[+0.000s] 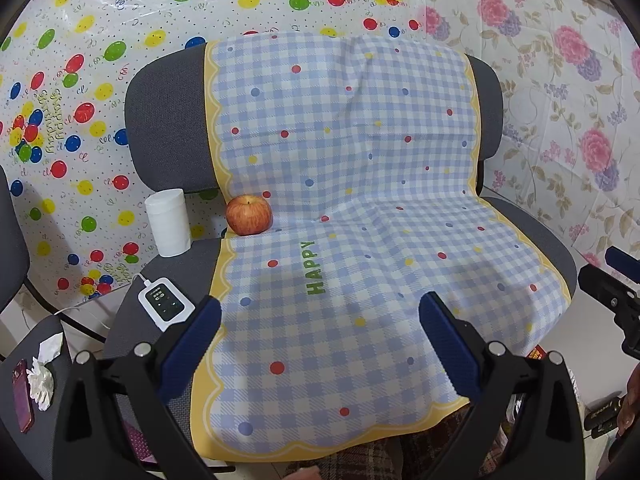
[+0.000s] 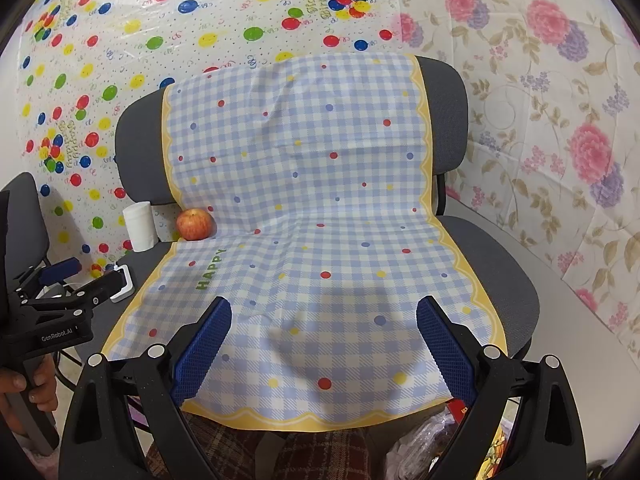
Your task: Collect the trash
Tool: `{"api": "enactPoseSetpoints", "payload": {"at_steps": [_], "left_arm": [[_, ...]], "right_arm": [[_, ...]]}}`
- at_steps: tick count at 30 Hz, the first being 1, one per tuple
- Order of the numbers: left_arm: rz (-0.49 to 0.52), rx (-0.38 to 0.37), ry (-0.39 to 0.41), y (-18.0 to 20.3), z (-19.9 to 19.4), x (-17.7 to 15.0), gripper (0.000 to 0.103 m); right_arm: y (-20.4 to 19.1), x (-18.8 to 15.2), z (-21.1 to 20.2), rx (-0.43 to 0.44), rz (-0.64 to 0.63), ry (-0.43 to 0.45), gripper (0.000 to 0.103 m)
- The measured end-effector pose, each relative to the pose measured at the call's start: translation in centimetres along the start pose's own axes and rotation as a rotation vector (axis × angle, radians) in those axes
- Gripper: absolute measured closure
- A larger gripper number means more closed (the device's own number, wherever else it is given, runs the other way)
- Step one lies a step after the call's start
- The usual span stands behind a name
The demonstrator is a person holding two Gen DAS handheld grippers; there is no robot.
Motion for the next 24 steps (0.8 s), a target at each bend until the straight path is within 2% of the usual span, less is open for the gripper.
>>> {"api": "enactPoseSetpoints", "payload": {"at_steps": [11,14,16,19,21,24], "left_arm": [[-0.005,-0.006,-0.004,0.4,0.3,0.0,0.007],[0.015,-0.025,0.020,0.6,1.0,0.3,0.007],[0.037,-0.010,0.028,1.0,1.6,0.3,0.007],[0.037,-0.025,0.007,0.8,3.3,0.6,0.007],[0.024,-0.026,-0.017,0.6,4.6,0.7,0.007],[0.006,-0.024,-0.039,-0.1,6.3,0.5,0.007]], "right_arm": [[0.4,0.2,0.5,-0.009,0.008,-0.010,0.010],[0.8,0.4,1.4,-0.009,0.018,-0.020,0.010],[1.2,0.6,2.2,0.004,0.023,-0.024,0.010],[2.4,1.5,4.1,-0.011,0.006,-0.009,0.010],[3.9,2.5,6.2,-0.050,-0.003,-0.011,0.010],[6.8,4.1,10.9,-0.089,0.007,-0.030,0.009]]}}
Point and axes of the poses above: each gripper's, at about its wrist camera, not at the fingertips, and z roughly the way its jaws point, y to its right, x to its top, the point moved 2 cm from there along z, roughly the way its jaws point, and after that the axes turned 11 degrees about z, right-handed, at the moved point
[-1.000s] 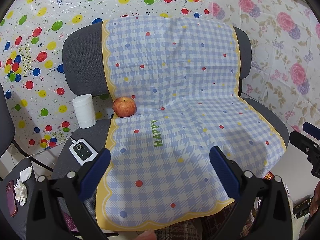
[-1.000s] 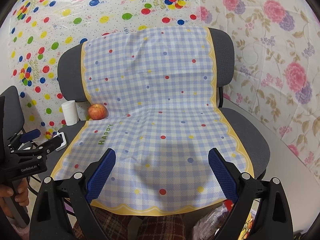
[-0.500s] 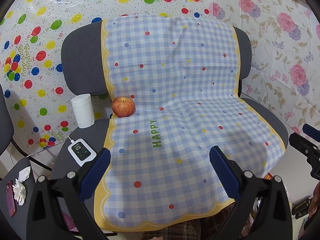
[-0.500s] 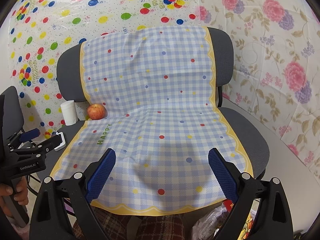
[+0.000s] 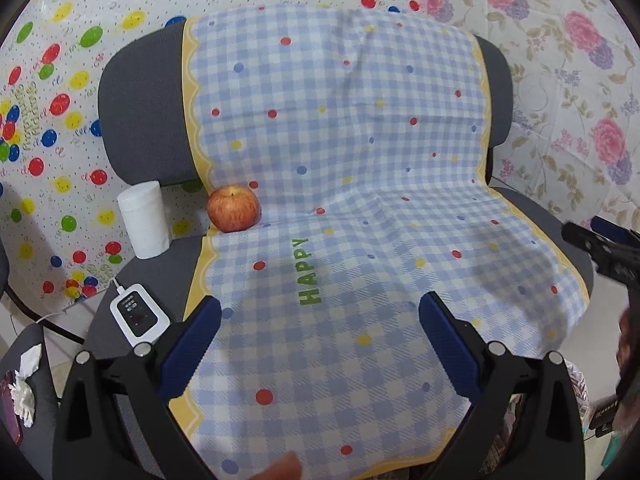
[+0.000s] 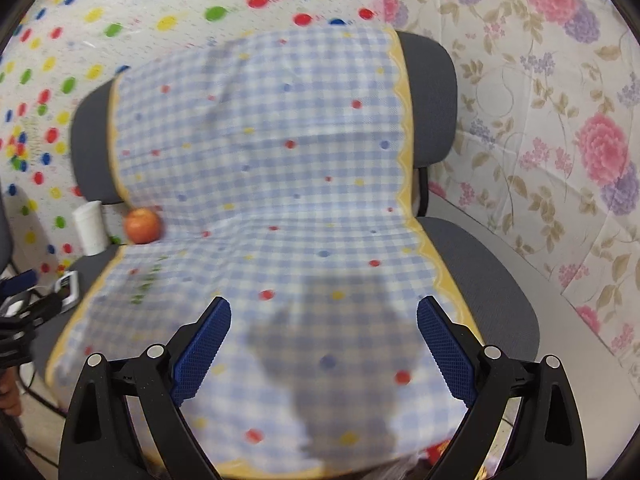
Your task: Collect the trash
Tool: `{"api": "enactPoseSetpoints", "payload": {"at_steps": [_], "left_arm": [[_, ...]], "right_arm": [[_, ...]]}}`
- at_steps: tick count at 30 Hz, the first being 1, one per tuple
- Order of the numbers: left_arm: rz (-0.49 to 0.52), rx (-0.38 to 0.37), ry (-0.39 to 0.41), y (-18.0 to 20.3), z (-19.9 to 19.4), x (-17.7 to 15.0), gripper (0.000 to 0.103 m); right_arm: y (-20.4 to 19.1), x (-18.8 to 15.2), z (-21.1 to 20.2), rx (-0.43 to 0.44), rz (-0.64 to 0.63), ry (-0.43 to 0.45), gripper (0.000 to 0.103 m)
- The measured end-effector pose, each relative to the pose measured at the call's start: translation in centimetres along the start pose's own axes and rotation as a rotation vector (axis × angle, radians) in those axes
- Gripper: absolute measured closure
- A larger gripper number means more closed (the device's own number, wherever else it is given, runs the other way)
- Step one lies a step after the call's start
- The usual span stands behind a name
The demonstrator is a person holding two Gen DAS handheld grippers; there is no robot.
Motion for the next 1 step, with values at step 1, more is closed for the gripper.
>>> {"api": "enactPoseSetpoints", "payload": {"at_steps": [1], "left_arm": [[-0.006,0.004,-0.014,-0.29,0.79,-0.16,0.007]], "right_arm": [[0.79,0.54,1.97,-0.016,-0.002,-0.015,0.009]]}}
Point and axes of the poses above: each gripper's, at about its wrist camera, not at the fingertips, and z roughly the way its jaws point, y to its right, x to its top, the point moved 2 cm from there along z, roughly the way its jaws point, and after that the axes turned 11 degrees about z, right-handed, at the moved point
